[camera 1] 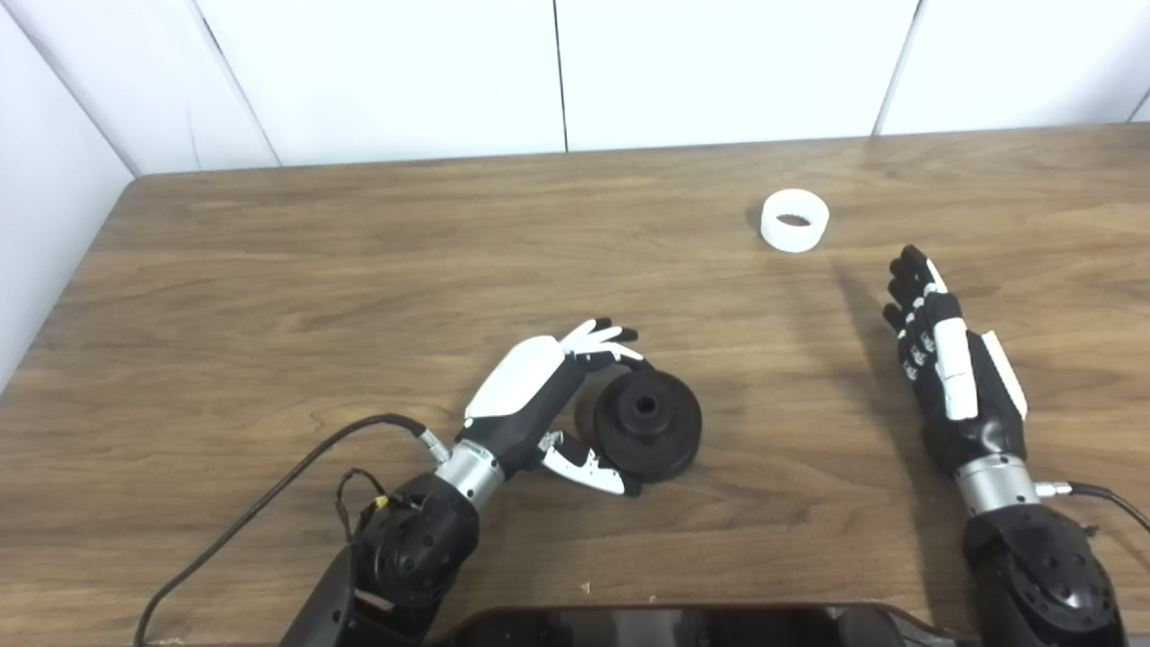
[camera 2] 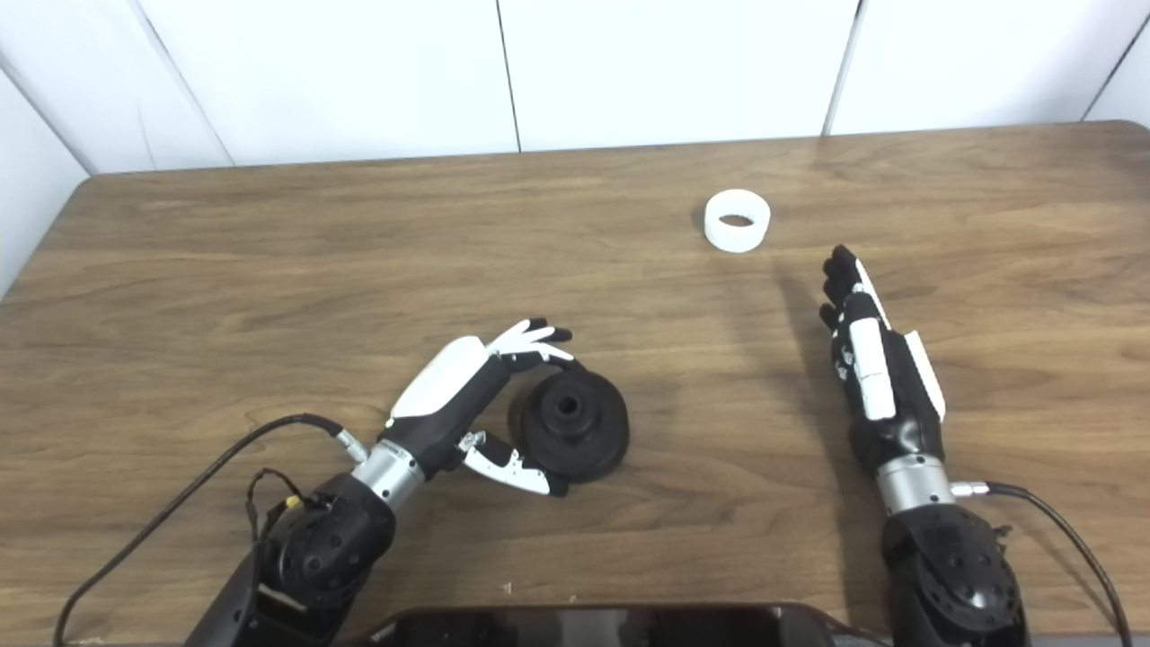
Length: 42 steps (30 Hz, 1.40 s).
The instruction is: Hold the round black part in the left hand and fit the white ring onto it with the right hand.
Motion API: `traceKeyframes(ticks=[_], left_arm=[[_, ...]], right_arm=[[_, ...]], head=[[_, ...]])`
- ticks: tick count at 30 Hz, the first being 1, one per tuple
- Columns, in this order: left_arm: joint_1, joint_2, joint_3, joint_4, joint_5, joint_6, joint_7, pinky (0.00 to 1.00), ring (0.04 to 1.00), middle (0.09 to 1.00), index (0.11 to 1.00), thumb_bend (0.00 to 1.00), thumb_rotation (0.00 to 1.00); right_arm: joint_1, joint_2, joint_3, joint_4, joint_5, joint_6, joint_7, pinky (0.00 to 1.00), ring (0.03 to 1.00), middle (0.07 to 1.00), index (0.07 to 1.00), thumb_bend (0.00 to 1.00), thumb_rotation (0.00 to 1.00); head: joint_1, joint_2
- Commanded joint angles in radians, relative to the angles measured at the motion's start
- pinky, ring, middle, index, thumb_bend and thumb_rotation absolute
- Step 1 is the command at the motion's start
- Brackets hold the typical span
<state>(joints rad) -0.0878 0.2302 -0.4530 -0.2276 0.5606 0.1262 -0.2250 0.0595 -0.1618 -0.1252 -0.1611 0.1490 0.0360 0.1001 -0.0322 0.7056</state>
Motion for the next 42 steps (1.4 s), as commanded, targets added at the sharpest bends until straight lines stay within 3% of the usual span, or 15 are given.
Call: traceKeyframes(ticks=[1, 12, 17, 19, 21, 24, 28, 42], left_arm=[[0.013, 0.026, -0.014, -0.013, 0.035, 0.014, -0.046, 0.93, 0.987, 0.92, 0.495, 0.52, 0.09], [0.009, 0.03, -0.007, -0.024, 0.037, 0.042, -0.075, 0.92, 0.999, 0.929, 0.495, 0.52, 0.09], [0.005, 0.034, -0.006, -0.015, 0.042, 0.041, -0.072, 0.94, 0.996, 0.925, 0.495, 0.52, 0.09], [0.003, 0.036, -0.005, -0.015, 0.042, 0.042, -0.073, 0.93, 0.996, 0.925, 0.495, 0.52, 0.09], [0.001, 0.039, -0.006, -0.01, 0.049, 0.041, -0.07, 0.91, 0.994, 0.926, 0.495, 0.52, 0.09], [0.002, 0.041, -0.007, 0.0, 0.054, 0.035, -0.063, 0.92, 0.991, 0.924, 0.495, 0.52, 0.09], [0.003, 0.042, -0.004, 0.011, 0.047, 0.027, -0.058, 0.93, 0.992, 0.923, 0.494, 0.52, 0.09], [0.004, 0.047, 0.006, 0.027, 0.04, 0.019, -0.053, 0.94, 0.998, 0.929, 0.495, 0.52, 0.09]], right_arm=[[-0.004, 0.004, -0.002, -0.016, 0.015, -0.011, 0.002, 1.0, 1.0, 0.982, 0.986, 0.64, 0.96], [-0.003, -0.006, -0.002, -0.017, 0.02, -0.006, 0.006, 1.0, 1.0, 0.983, 0.99, 0.64, 0.96], [-0.016, -0.011, -0.007, -0.022, 0.007, -0.005, -0.006, 1.0, 1.0, 0.971, 0.973, 0.63, 0.91], [-0.027, -0.025, -0.003, -0.028, -0.027, -0.007, -0.01, 1.0, 1.0, 0.966, 0.975, 0.61, 0.85], [-0.054, -0.05, 0.0, -0.047, -0.124, -0.017, -0.036, 0.94, 0.959, 0.938, 0.942, 0.66, 0.68], [-0.099, -0.091, 0.009, -0.05, -0.241, -0.046, -0.057, 0.89, 0.93, 0.92, 0.902, 0.71, 0.54], [-0.17, -0.127, 0.022, -0.031, -0.318, -0.052, -0.065, 0.89, 0.913, 0.899, 0.868, 0.79, 0.42], [-0.388, -0.196, 0.12, 0.136, -0.498, 0.014, -0.051, 0.9, 0.943, 0.93, 0.832, 0.85, 0.4]], head=[[-0.001, 0.0], [0.006, 0.004], [0.008, 0.006], [0.007, 0.006], [0.004, 0.004], [0.0, 0.002], [-0.001, -0.001], [-0.002, -0.023]])
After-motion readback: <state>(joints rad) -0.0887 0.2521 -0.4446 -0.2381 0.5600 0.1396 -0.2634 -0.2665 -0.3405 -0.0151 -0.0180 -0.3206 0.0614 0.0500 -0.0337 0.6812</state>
